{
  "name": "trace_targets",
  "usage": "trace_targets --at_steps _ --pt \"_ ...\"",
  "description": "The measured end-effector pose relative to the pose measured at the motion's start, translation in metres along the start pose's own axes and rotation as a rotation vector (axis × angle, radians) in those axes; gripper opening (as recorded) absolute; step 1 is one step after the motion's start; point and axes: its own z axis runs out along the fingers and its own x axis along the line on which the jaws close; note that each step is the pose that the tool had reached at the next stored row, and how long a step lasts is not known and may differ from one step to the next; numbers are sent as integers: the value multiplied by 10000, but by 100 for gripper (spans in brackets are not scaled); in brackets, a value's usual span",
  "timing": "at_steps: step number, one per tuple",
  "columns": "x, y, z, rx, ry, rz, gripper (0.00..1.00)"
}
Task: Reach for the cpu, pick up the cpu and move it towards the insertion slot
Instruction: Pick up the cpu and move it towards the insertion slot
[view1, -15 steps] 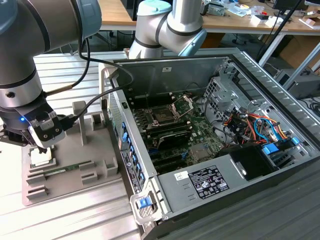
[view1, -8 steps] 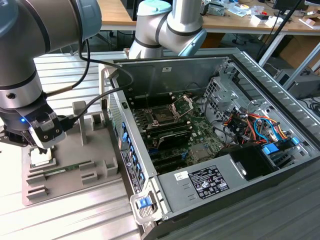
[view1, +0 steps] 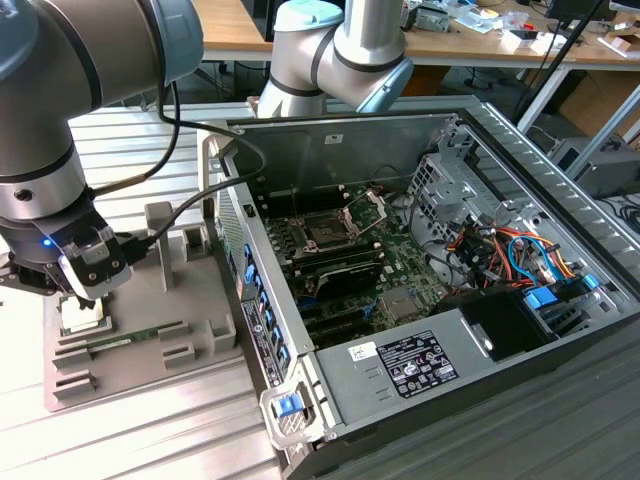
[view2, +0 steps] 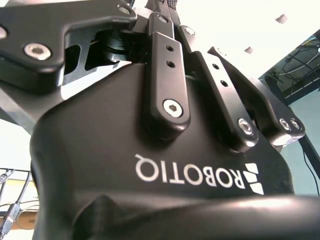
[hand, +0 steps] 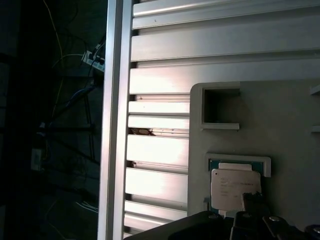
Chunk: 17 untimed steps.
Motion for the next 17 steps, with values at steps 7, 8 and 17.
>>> trace_targets --at_steps 7,8,17 --pt "0 0 19 1 0 0 10" --pt "0 -1 21 1 0 0 10" --pt "0 -1 45 0 0 0 10"
